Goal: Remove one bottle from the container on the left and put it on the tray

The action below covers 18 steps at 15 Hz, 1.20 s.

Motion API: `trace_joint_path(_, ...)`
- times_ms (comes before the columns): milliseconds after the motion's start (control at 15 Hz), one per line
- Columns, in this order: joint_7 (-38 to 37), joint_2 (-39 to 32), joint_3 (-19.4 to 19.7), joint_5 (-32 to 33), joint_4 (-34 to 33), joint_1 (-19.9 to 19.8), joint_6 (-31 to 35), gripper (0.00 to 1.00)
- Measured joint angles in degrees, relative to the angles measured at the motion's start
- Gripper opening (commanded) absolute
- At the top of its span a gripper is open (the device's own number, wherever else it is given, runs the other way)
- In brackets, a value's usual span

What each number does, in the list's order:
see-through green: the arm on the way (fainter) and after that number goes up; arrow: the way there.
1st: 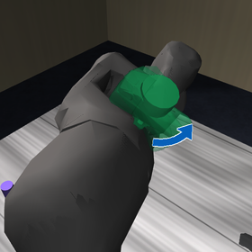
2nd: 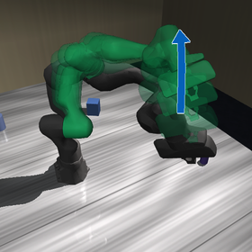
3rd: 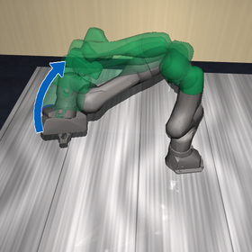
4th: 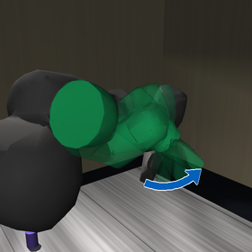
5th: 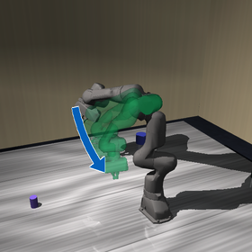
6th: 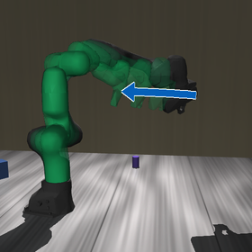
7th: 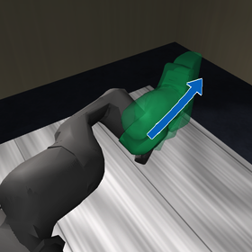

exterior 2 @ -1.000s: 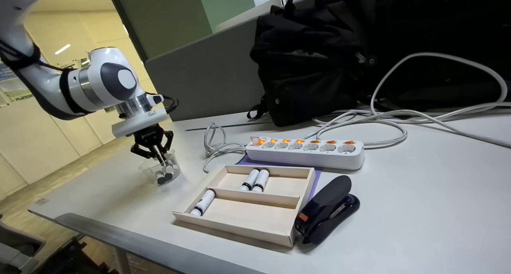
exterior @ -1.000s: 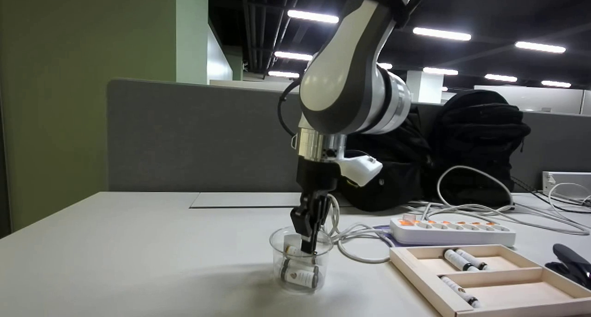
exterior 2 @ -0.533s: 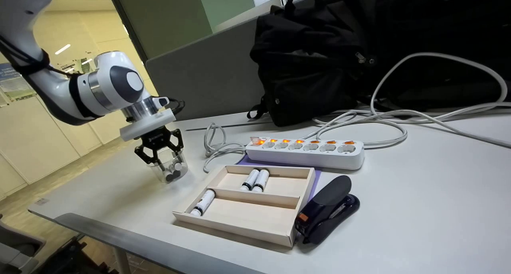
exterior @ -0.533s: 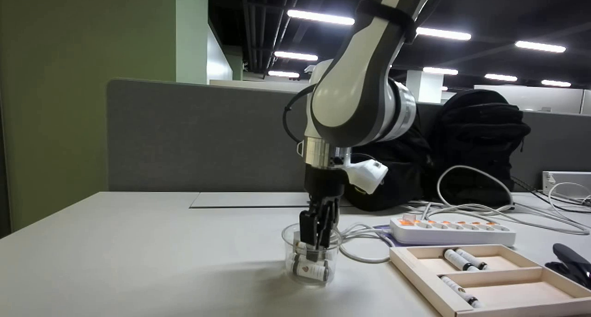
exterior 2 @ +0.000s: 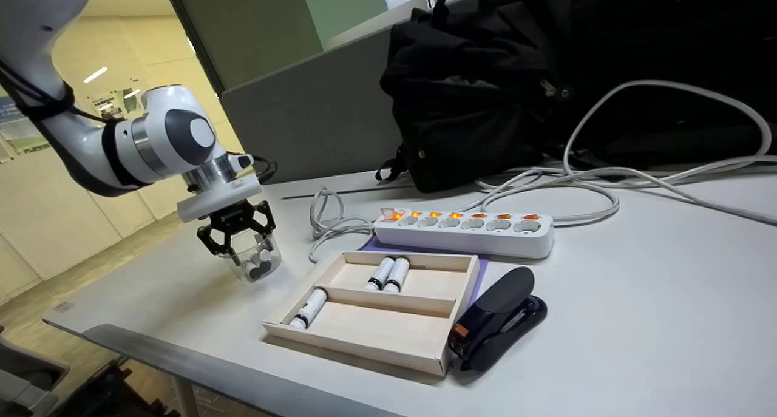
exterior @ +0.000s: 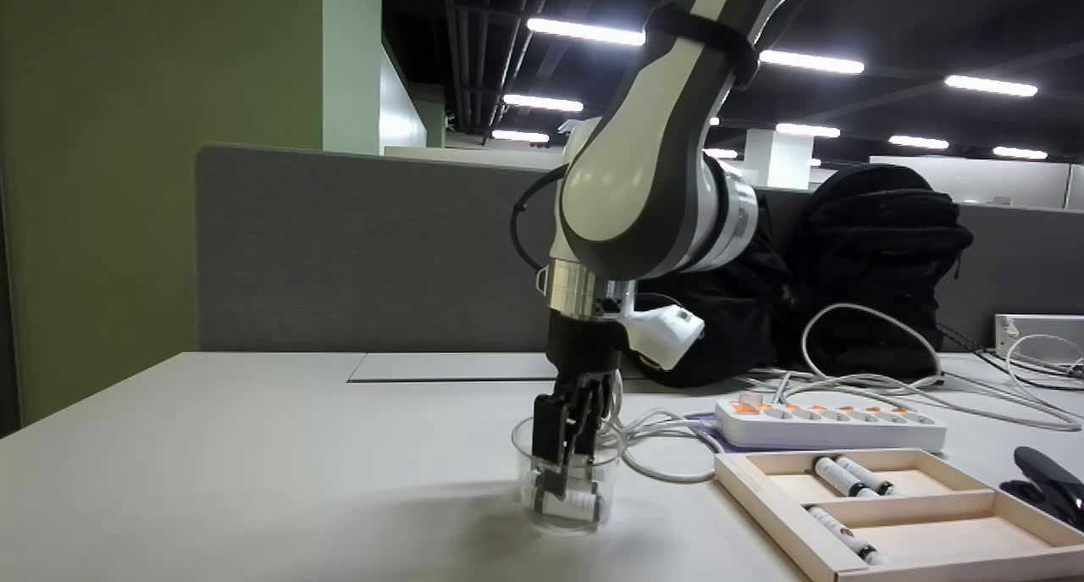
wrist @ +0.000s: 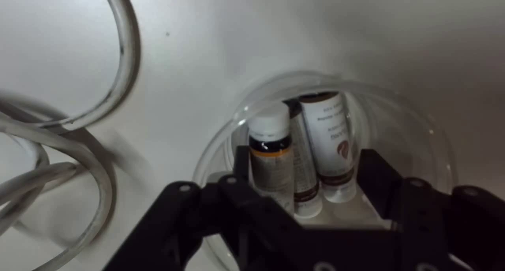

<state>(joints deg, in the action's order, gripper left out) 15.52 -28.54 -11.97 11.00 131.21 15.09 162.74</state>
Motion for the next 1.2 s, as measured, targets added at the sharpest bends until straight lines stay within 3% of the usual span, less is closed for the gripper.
trace_joint_path(400,0.07,-0.07,-3.6,-3.53,-0.11,-2.53,0.67,0.03)
trace_joint_path(467,0.07,-0.12,-4.03,-4.13,-0.09,-2.79,0.66,0.07)
trace_joint_path(1200,0.07,2.15,-6.81,-10.12,-1.09,-6.07,-1.75,0.07)
